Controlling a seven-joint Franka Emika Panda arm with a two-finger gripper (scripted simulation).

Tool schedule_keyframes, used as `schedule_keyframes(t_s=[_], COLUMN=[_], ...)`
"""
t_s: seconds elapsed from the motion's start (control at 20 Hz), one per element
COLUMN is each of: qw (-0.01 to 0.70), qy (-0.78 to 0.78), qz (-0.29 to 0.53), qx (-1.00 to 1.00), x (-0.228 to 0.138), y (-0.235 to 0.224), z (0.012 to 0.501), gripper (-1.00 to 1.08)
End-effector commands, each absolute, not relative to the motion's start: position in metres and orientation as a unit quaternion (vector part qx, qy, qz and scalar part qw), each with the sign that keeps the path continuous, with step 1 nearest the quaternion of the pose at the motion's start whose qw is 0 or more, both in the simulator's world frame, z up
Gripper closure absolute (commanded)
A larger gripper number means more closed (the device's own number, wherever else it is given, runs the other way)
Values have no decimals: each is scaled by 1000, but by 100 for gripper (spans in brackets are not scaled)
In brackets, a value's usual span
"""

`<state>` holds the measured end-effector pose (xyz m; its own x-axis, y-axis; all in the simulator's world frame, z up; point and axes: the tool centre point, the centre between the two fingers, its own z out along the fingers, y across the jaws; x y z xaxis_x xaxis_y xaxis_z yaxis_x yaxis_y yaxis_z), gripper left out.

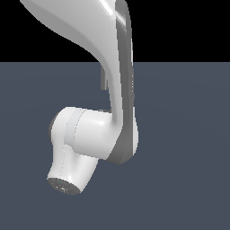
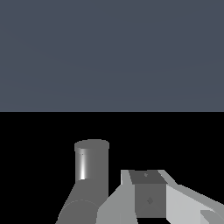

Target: Turn on the faucet by rotating a designated handle.

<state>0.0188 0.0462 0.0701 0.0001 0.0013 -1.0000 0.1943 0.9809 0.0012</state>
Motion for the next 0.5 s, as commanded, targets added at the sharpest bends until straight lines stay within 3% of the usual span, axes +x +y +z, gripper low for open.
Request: schedule_keyframes(t_s=[0.0, 0.45], qw=[704, 704], qy=[704, 704], qz=[-69, -69], qx=[69, 69], x=[19, 22], y=[47, 59], z=[74, 110], gripper=[108, 108])
